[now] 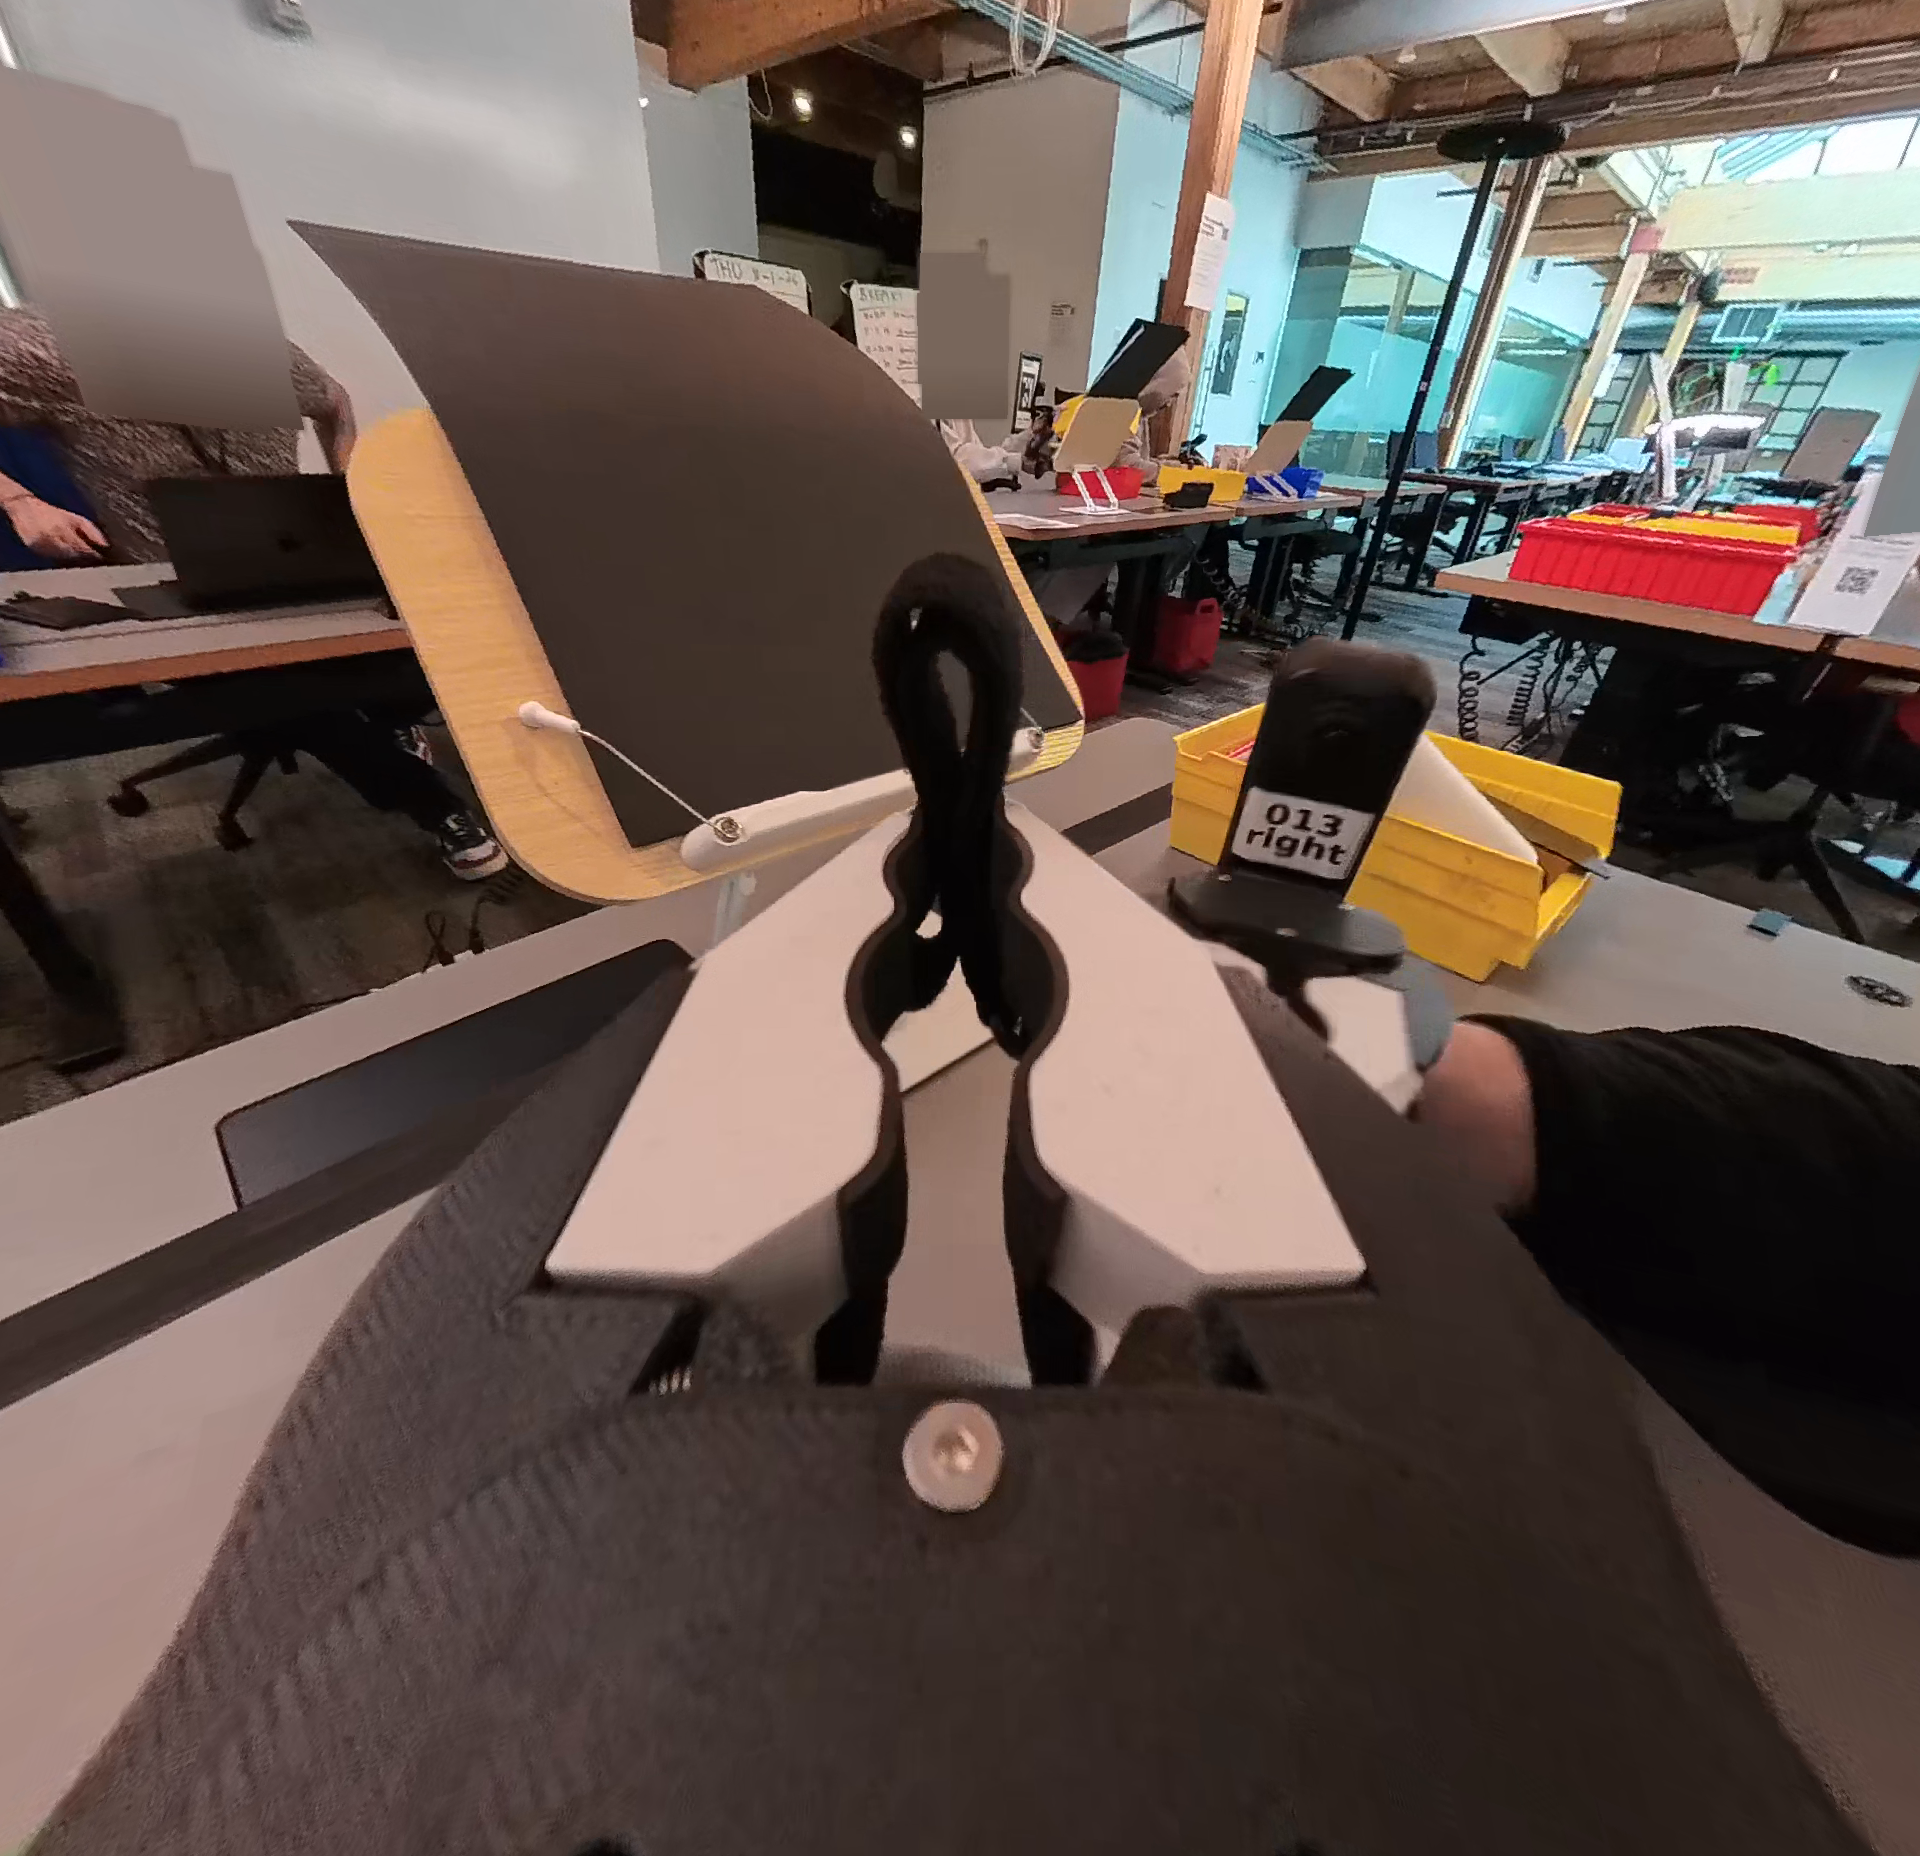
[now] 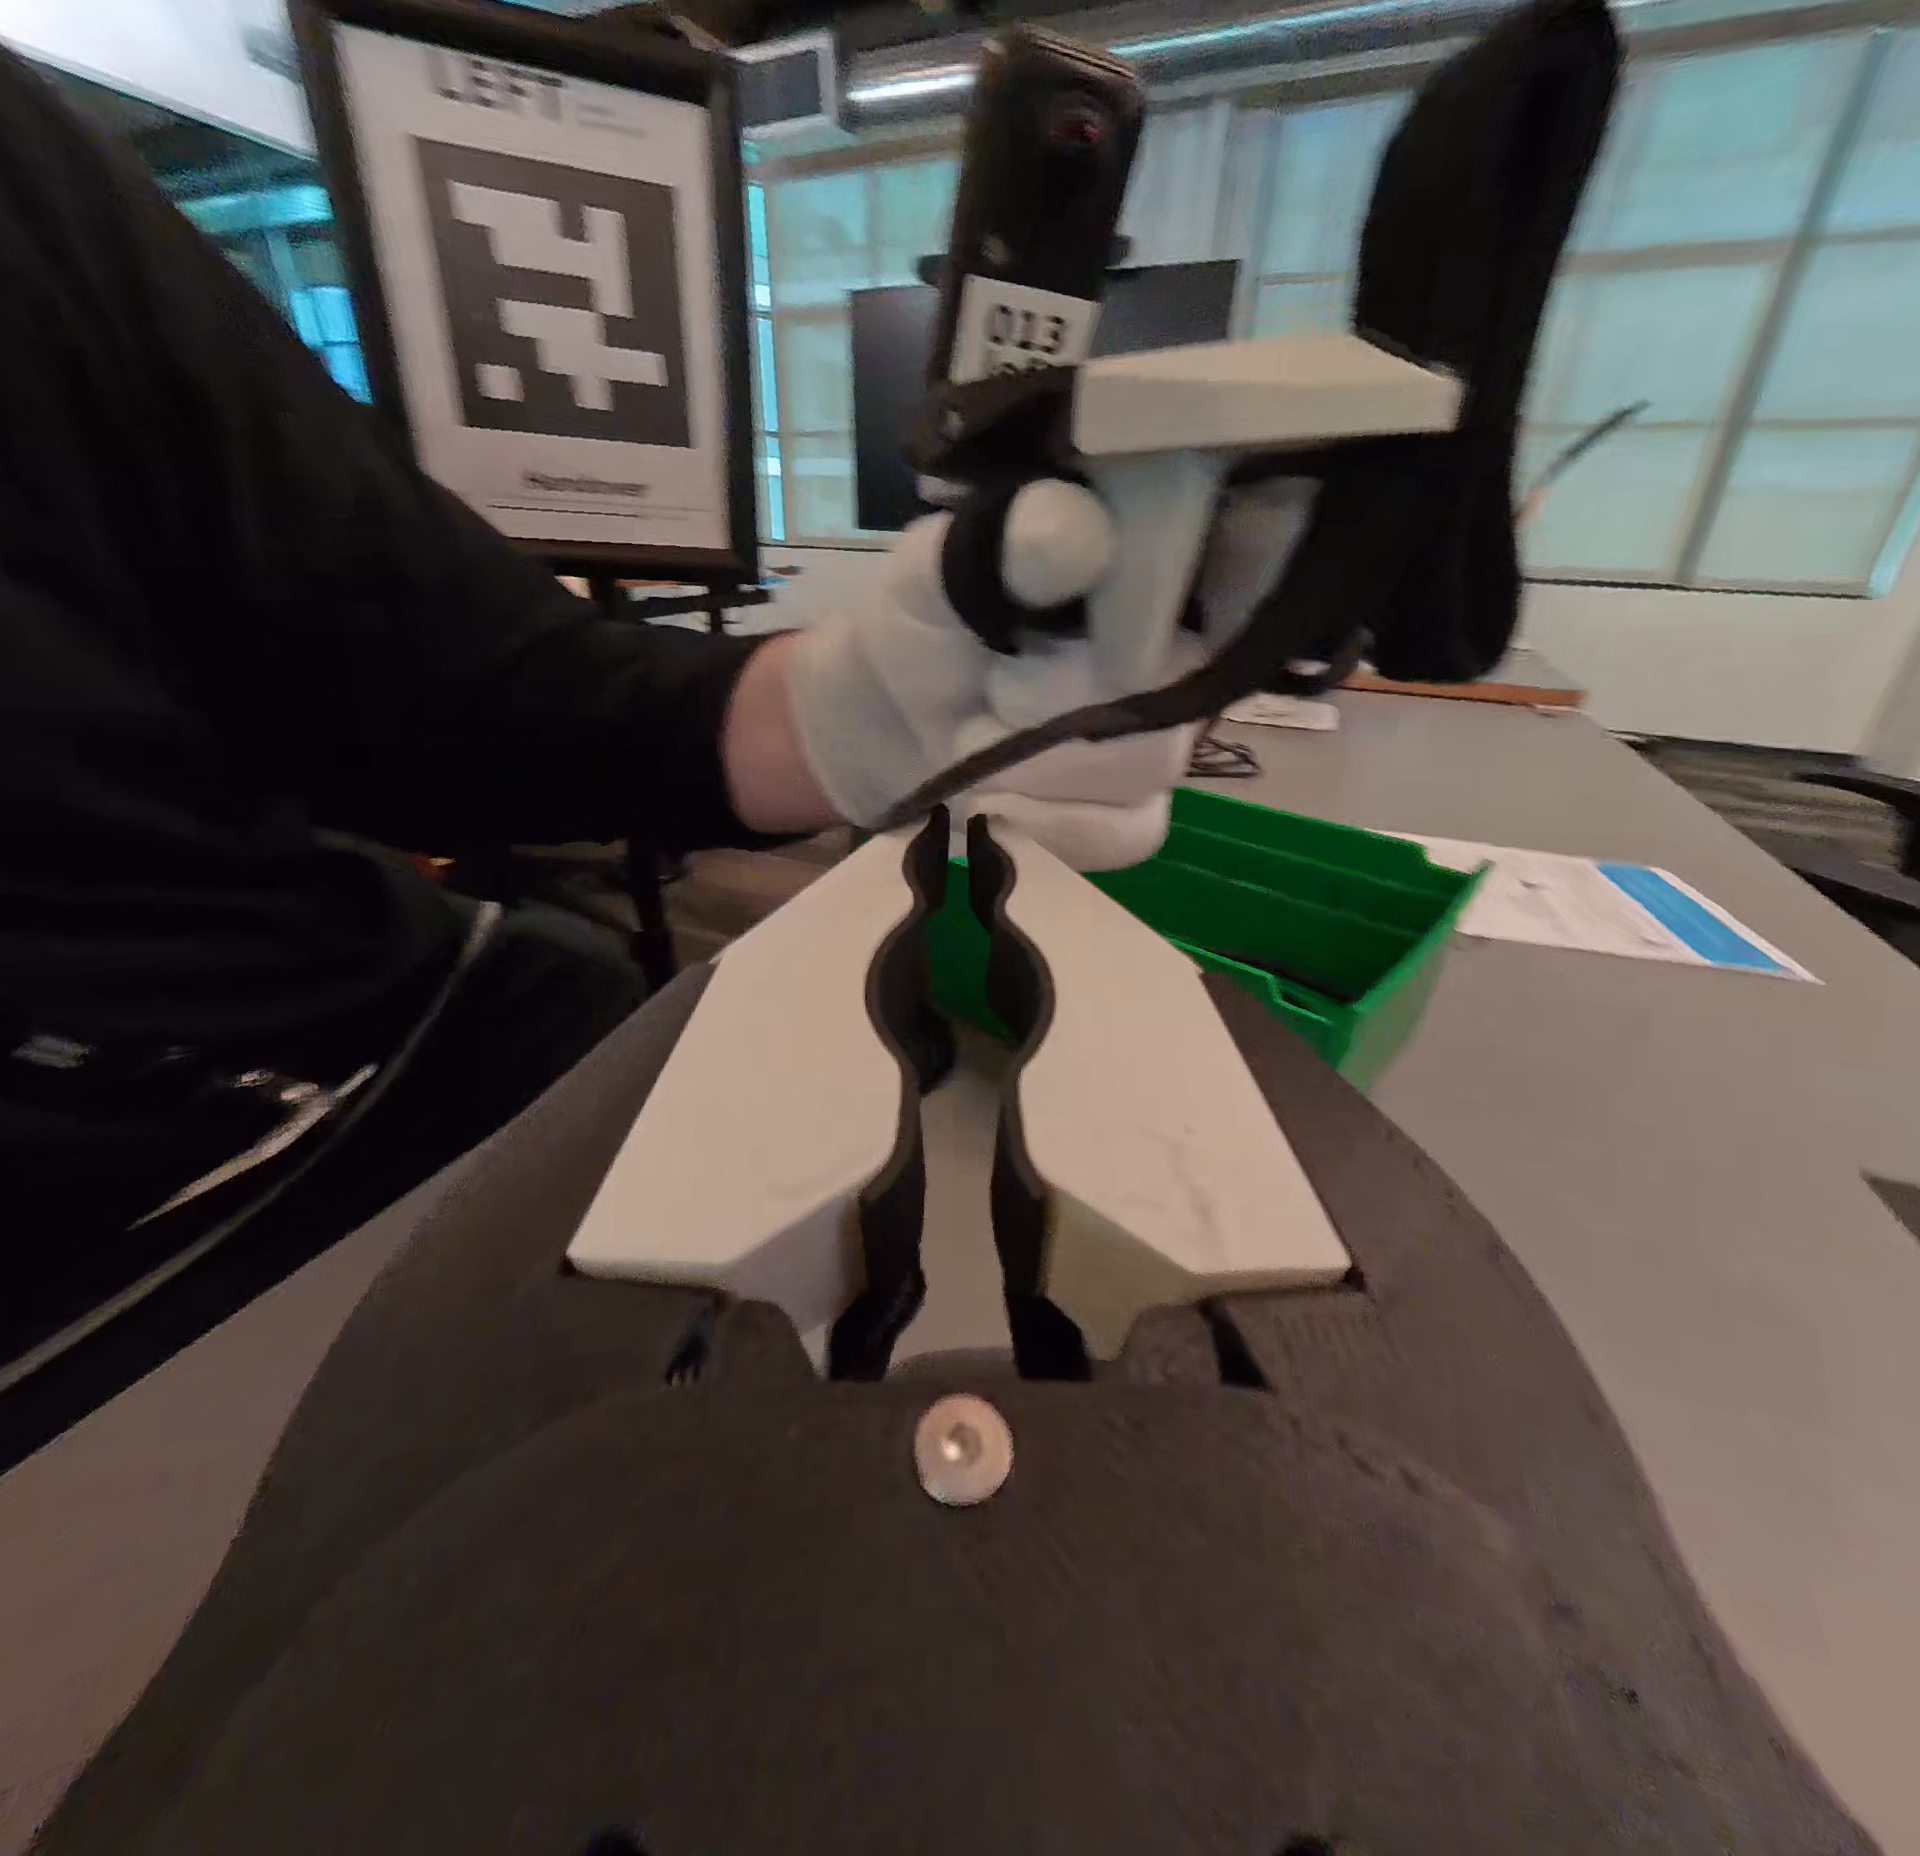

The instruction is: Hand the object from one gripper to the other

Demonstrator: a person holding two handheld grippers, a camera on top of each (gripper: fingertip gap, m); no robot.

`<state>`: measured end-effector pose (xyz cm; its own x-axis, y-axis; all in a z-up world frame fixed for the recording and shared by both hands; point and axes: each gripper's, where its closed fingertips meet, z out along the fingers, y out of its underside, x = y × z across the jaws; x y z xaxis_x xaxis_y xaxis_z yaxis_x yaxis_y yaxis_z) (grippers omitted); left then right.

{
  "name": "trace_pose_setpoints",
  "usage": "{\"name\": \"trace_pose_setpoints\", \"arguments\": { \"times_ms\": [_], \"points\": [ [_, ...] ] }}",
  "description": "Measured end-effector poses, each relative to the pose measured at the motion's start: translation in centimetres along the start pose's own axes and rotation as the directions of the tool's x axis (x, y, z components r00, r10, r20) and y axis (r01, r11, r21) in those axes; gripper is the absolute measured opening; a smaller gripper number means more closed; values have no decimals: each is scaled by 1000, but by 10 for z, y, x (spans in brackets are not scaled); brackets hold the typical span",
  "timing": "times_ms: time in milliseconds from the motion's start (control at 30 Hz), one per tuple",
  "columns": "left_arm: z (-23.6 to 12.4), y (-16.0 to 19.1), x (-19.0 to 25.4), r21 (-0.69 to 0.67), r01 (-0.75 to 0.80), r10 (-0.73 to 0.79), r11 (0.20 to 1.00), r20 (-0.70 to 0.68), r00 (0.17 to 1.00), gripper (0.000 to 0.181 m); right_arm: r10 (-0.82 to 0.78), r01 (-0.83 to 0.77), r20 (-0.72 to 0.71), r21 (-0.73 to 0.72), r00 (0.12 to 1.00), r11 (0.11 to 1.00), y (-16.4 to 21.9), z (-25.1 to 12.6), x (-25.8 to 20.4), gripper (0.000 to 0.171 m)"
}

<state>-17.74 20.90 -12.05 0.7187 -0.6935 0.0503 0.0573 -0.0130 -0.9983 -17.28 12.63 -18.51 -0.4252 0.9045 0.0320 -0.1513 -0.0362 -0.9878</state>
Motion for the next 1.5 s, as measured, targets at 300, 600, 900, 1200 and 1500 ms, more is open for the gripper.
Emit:
{"name": "trace_pose_setpoints", "arguments": {
  "times_ms": [300, 600, 900, 1200, 1500],
  "points": [
    [2, 2, 3, -28, -175, 176, 984, 36, 984, 8, 66, -115, 291, 154, 954, 981, -49, -16, -49, 0],
    [5, -2, 32, 13, -149, 150, 989, -70, 986, 8, 154, -141, -125, 108, 980, 984, -16, -7, 30, 0],
    [2, -7, 39, 53, -135, 140, 989, -111, 984, 8, 54, -32, -210, 105, 976, 994, -26, -6, 31, 0],
    [4, -2, 52, 37, -147, 151, 989, -149, 977, 8, 37, -7, -338, 87, 940, 996, -24, -12, 51, 0],
    [1, 7, 61, 18, -111, 112, 994, -233, 966, 8, 14, 21, -411, 82, 912, 996, -22, -13, 59, 0]
  ]
}}
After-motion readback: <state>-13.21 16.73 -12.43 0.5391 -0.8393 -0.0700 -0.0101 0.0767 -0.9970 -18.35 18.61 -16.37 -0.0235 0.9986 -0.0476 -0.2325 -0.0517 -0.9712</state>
